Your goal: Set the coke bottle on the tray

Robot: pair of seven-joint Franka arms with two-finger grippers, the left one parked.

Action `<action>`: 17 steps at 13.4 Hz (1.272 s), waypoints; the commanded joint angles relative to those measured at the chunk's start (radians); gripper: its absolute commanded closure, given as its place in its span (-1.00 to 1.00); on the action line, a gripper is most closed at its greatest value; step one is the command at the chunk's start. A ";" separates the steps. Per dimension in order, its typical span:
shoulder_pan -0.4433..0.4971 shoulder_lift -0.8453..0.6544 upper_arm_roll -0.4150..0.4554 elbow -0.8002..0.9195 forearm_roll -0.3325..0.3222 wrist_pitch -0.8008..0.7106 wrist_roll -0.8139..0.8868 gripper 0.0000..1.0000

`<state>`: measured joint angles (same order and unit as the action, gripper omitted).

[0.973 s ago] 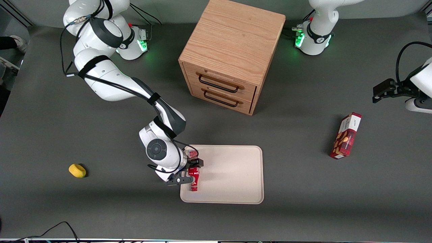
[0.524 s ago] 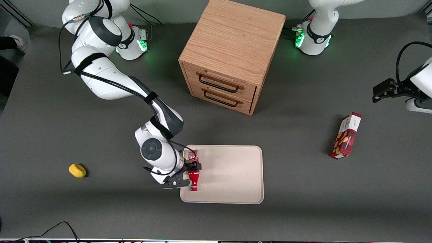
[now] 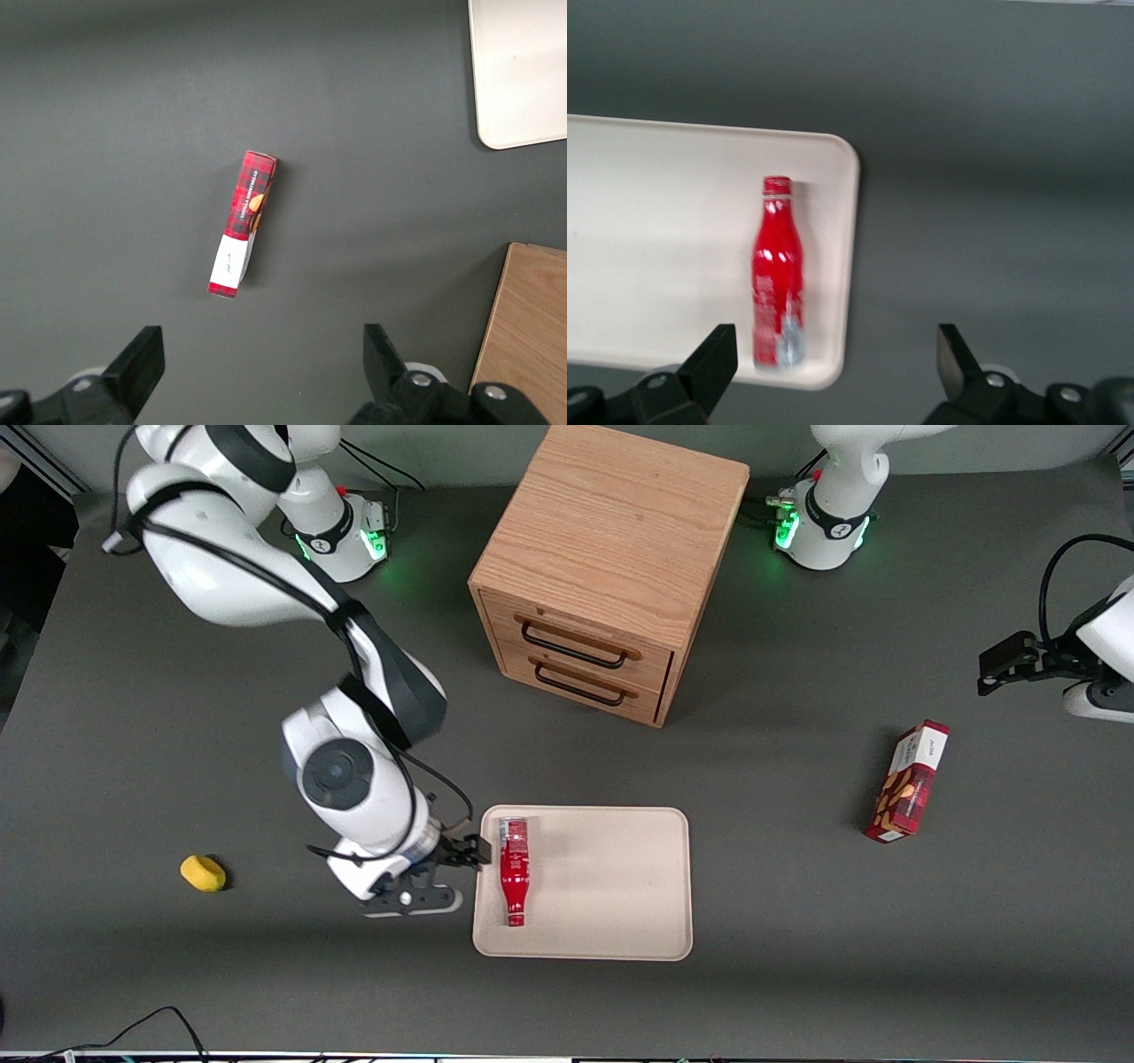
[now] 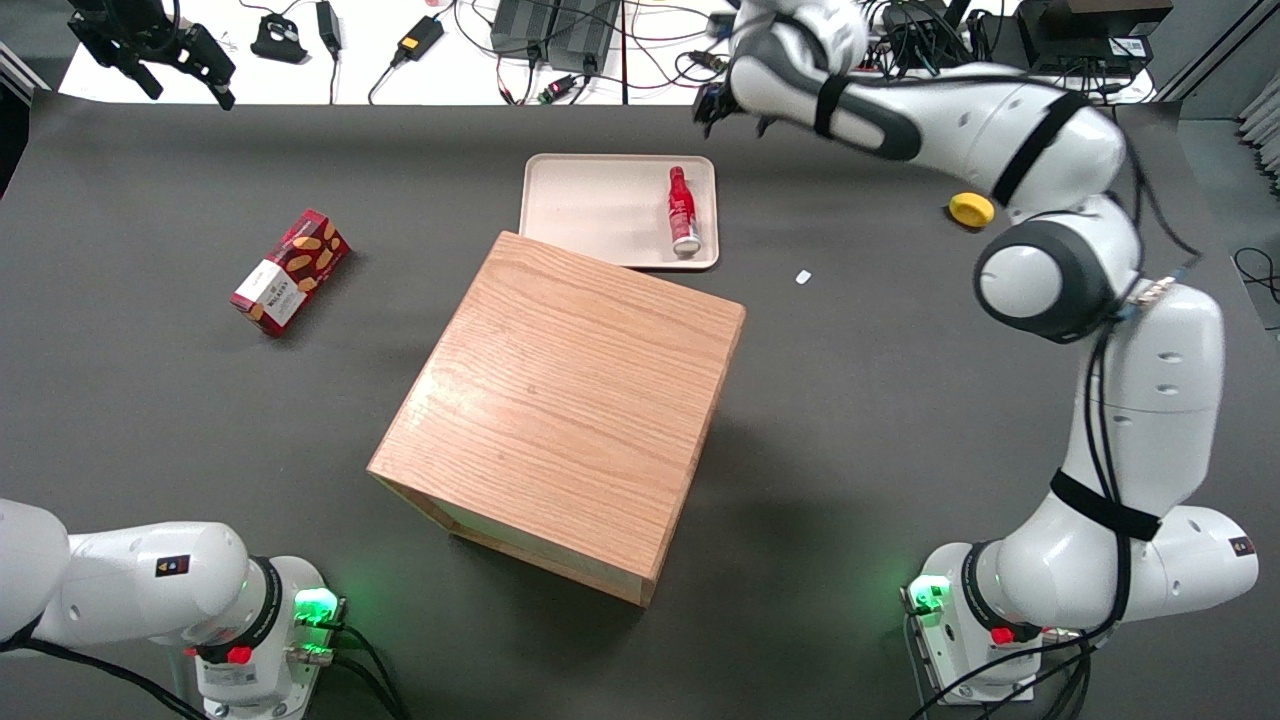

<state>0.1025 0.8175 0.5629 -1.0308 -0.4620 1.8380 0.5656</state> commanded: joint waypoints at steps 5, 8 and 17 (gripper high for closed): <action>-0.072 -0.365 -0.052 -0.043 0.108 -0.510 -0.009 -1.00; -0.089 -0.530 -0.231 -0.081 0.299 -0.638 -0.136 -1.00; -0.083 -1.100 -0.497 -0.845 0.523 -0.289 -0.200 -1.00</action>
<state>0.0123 -0.2013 0.0811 -1.7528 0.0341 1.4867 0.3900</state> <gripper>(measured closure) 0.000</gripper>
